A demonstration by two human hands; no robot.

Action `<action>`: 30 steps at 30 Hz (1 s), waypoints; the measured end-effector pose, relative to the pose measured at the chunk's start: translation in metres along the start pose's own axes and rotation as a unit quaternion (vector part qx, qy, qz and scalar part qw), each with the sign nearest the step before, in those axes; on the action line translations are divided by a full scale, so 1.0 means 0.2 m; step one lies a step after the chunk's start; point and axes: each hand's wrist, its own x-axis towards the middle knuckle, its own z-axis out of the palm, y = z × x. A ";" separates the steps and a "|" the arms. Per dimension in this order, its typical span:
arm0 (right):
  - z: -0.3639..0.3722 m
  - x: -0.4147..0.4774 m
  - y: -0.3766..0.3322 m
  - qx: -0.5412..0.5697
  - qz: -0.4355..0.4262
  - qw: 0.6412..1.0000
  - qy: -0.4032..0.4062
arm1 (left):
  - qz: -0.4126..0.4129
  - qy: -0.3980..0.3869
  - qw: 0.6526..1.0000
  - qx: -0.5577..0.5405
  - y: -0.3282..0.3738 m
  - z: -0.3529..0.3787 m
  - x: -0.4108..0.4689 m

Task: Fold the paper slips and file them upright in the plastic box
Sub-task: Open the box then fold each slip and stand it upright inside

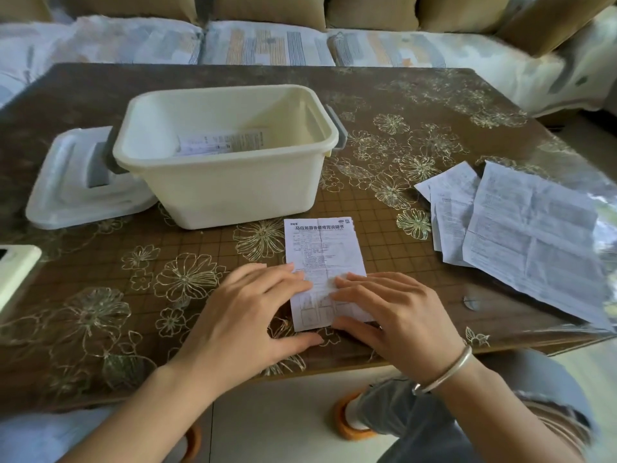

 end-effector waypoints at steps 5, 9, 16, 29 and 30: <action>0.01 -0.01 -0.04 -0.004 -0.019 0.998 0.055 | 0.023 0.041 0.998 0.030 0.02 0.00 -0.02; -0.01 -0.02 -0.08 0.022 0.011 0.998 0.050 | 0.052 0.101 0.992 0.049 0.02 0.01 -0.04; -0.02 -0.04 -0.11 0.247 0.192 0.946 0.082 | -0.114 0.123 0.975 -0.149 0.06 -0.04 -0.05; 0.09 0.09 -0.11 0.097 0.286 0.951 0.059 | -0.188 0.146 0.969 0.066 0.04 0.02 -0.07; 0.10 0.09 -0.12 0.074 0.280 0.956 0.053 | -0.196 0.141 0.967 0.077 0.03 0.03 -0.07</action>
